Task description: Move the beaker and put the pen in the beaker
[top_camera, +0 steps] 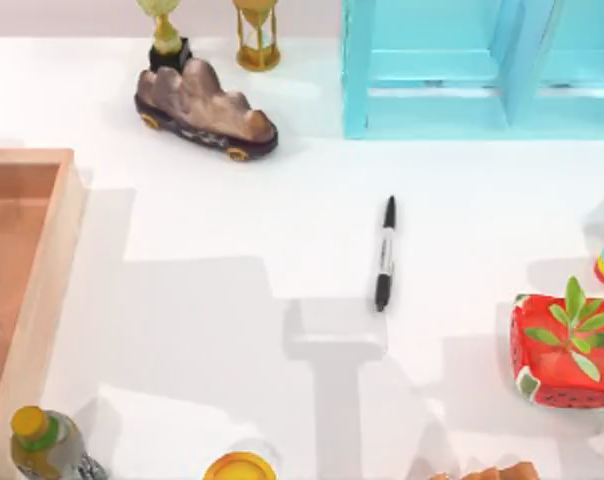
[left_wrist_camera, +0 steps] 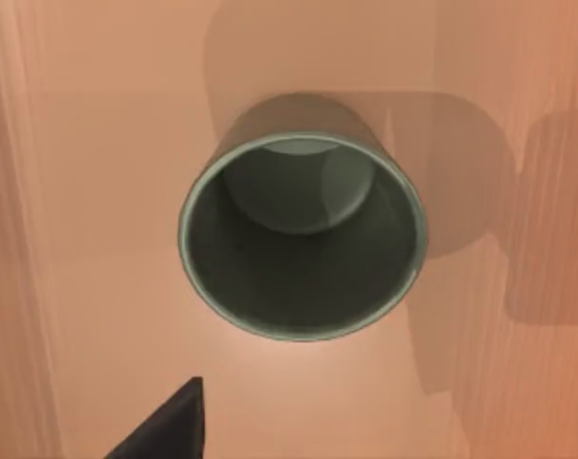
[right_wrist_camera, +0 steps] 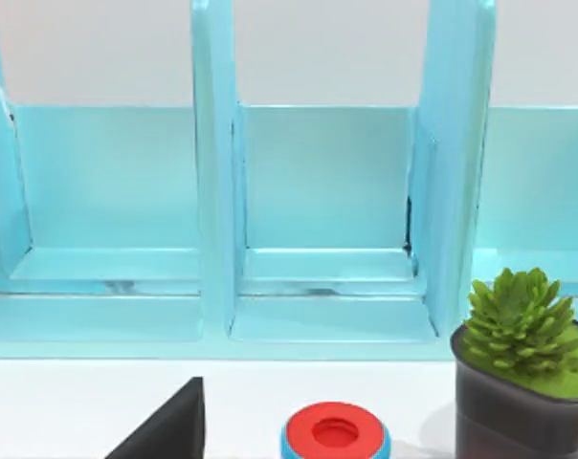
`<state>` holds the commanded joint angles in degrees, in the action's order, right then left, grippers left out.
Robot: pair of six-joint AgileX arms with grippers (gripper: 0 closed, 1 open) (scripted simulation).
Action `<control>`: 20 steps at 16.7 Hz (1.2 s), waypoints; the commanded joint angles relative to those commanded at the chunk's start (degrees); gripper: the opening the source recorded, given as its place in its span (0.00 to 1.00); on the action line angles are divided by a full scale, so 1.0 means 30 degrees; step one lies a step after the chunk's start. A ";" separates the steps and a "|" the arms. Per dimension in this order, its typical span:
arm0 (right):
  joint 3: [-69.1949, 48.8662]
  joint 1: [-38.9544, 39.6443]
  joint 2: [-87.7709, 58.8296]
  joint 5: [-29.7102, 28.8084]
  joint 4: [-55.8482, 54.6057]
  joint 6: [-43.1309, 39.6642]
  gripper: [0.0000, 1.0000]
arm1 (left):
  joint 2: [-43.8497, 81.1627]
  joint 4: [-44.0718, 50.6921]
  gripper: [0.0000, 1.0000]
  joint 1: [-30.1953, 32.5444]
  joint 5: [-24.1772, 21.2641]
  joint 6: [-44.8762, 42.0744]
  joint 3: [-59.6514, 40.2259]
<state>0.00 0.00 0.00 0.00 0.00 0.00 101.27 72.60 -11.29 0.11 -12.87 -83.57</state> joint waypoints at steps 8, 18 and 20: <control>0.0000 0.0000 0.0000 0.0000 0.0000 0.0000 1.00 | 0.1300 -0.6282 1.00 -0.0120 -0.0004 -0.0098 0.4597; 0.0000 0.0000 0.0000 0.0000 0.0000 0.0000 1.00 | 0.1646 -0.7037 0.70 -0.0154 -0.0006 -0.0131 0.5301; 0.0000 0.0000 0.0000 0.0000 0.0000 0.0000 1.00 | 0.1646 -0.7037 0.55 -0.0154 -0.0006 -0.0131 0.5301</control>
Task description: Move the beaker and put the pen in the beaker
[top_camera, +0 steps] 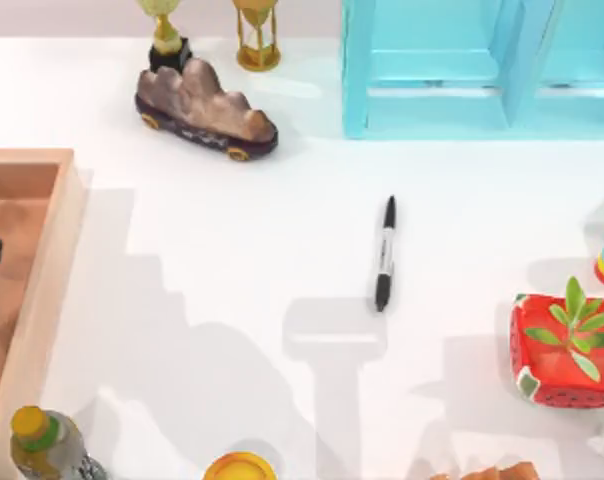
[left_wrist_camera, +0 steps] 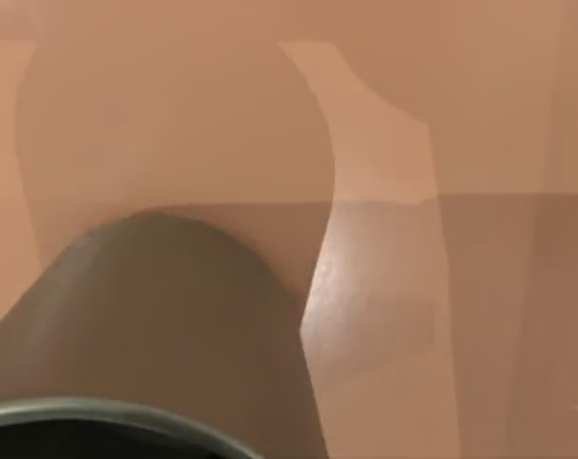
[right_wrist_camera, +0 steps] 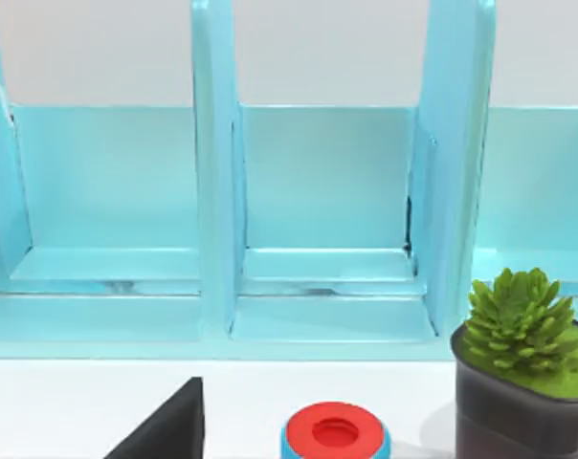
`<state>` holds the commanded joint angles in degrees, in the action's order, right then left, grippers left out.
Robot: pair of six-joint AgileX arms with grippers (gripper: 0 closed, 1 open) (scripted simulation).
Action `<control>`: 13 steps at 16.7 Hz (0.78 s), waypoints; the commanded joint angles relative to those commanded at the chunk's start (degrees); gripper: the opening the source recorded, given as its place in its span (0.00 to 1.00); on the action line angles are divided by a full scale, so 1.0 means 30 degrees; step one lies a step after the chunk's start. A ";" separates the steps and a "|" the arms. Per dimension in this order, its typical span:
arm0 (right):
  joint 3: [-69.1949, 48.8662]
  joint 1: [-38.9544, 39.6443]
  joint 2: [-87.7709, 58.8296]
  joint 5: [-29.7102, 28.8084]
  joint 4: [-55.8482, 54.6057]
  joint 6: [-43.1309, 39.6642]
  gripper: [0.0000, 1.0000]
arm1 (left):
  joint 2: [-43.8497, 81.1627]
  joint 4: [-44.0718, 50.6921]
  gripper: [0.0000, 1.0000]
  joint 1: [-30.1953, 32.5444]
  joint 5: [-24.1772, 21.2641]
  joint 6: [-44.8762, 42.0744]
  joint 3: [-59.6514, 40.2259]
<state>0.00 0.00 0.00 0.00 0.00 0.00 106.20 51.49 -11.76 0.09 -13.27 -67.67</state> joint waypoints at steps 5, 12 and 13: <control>0.0000 0.0000 0.0000 0.0000 0.0000 0.0000 1.00 | 0.0000 0.0000 0.17 0.0000 0.0000 0.0000 0.0000; 0.0000 0.0000 0.0000 0.0000 0.0000 0.0000 1.00 | 0.0000 0.0000 0.00 0.0000 0.0000 0.0000 0.0000; 0.0000 0.0000 0.0000 0.0000 0.0000 0.0000 1.00 | 0.0000 0.0000 0.00 0.0000 0.0000 0.0000 0.0000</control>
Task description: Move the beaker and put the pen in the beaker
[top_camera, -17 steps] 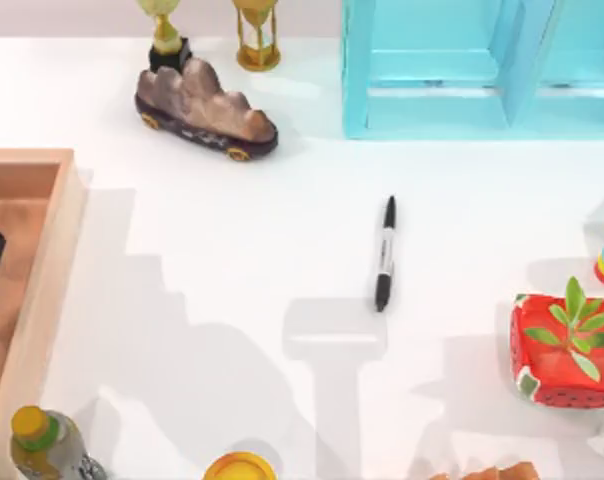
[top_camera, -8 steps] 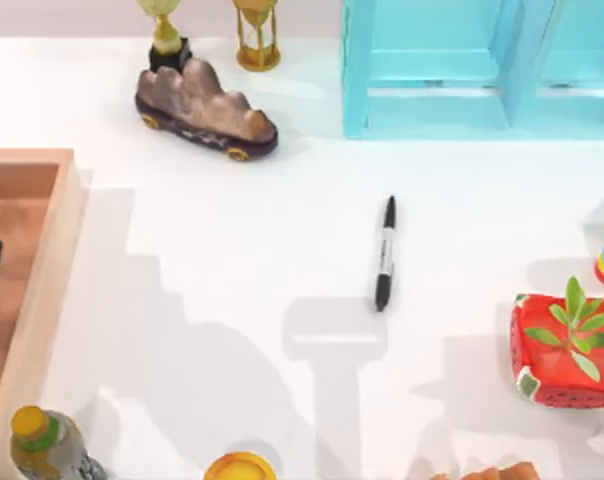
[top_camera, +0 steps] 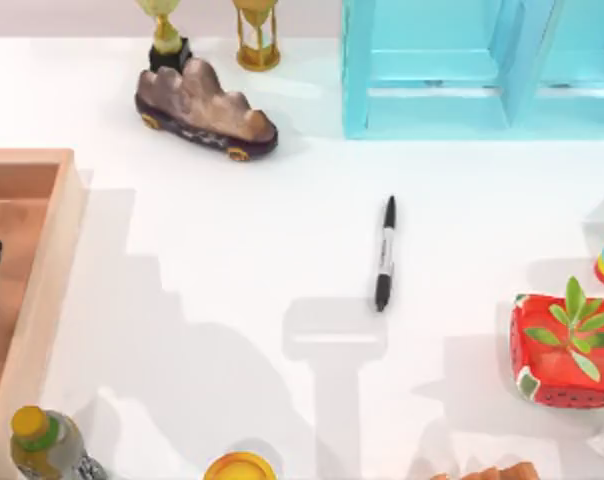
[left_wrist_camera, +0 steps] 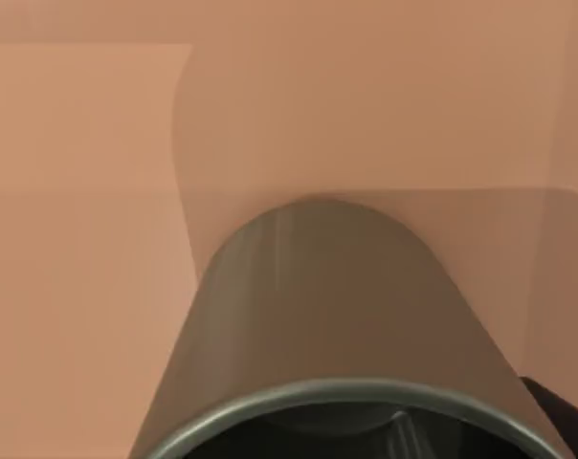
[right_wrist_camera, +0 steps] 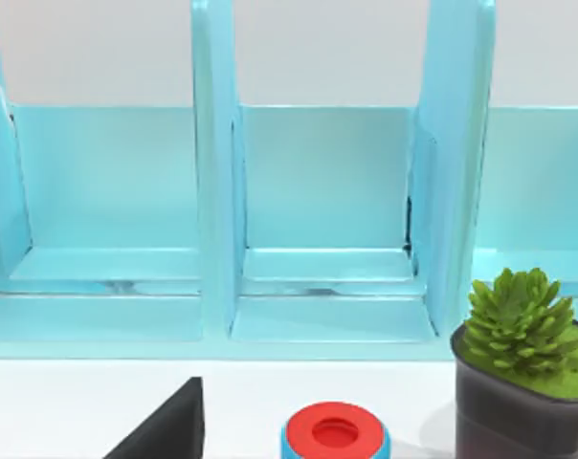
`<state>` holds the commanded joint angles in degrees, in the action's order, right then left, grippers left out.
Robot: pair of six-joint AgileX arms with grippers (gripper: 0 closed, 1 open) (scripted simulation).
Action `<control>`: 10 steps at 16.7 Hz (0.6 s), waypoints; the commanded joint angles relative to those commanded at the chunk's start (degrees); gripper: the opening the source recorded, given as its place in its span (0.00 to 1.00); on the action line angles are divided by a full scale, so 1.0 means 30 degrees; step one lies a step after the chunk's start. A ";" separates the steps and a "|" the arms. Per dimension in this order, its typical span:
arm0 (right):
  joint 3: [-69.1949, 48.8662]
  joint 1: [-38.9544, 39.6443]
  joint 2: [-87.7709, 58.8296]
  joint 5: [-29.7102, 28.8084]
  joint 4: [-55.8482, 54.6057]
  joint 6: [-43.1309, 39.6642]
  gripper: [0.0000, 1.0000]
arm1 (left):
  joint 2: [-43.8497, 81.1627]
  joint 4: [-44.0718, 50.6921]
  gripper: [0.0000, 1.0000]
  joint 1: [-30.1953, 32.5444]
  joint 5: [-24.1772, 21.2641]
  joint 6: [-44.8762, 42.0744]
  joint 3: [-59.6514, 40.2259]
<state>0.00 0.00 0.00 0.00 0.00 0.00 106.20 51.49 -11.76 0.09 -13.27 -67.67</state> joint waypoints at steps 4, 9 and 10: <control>0.0000 0.0000 0.0000 0.0000 0.0000 0.0000 1.00 | -0.0008 0.0004 0.00 0.0027 0.0015 0.0017 -0.0050; 0.0000 0.0000 0.0000 0.0000 0.0000 0.0000 1.00 | -0.0026 0.1038 0.00 0.0397 0.0184 0.2248 -0.2768; 0.0000 0.0000 0.0000 0.0000 0.0000 0.0000 1.00 | -0.0113 0.1463 0.00 0.0713 0.0218 0.2941 -0.3588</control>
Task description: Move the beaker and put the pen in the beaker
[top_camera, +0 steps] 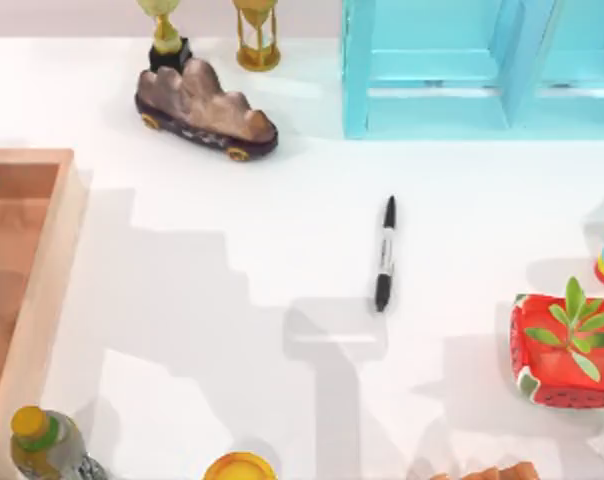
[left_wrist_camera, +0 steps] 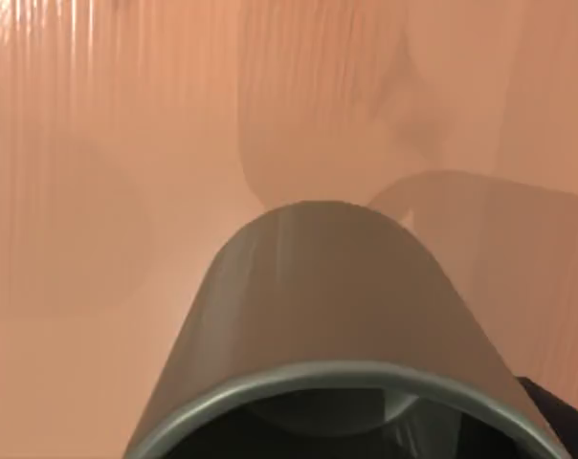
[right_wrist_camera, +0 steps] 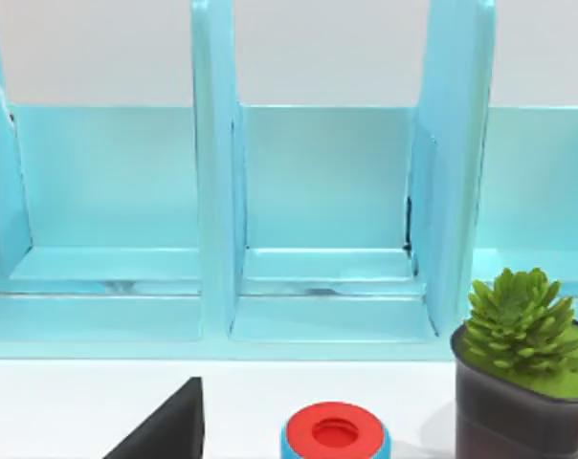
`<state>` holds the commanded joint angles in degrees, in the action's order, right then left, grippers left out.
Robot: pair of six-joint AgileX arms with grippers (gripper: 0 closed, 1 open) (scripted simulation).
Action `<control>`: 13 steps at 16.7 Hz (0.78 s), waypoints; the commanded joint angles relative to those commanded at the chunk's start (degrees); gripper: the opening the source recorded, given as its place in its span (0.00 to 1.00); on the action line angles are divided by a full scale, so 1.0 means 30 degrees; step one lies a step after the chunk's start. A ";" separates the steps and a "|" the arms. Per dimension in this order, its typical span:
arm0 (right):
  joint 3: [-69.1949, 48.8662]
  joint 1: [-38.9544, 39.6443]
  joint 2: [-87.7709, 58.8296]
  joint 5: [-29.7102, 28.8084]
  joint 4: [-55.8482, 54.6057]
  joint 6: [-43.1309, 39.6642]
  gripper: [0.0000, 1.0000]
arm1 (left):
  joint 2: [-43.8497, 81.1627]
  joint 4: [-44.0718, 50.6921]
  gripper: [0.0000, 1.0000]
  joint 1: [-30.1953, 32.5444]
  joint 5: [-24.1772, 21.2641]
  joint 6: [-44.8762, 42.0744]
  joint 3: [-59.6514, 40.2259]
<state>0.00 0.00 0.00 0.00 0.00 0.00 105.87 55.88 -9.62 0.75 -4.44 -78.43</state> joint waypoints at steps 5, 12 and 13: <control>0.0000 0.0000 0.0000 0.0000 0.0000 0.0000 1.00 | -0.0495 0.4598 0.00 0.3452 -0.0008 0.3463 -0.3722; 0.0000 0.0000 0.0000 0.0000 0.0000 0.0000 1.00 | -0.1398 0.9753 0.00 0.8214 -0.0203 0.5968 -0.6112; 0.0000 0.0000 0.0000 0.0000 0.0000 0.0000 1.00 | -0.1404 0.9769 0.00 0.8233 -0.0204 0.5977 -0.6117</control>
<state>0.00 0.00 0.00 0.00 0.00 0.00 101.65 85.18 15.08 0.14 13.49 -96.78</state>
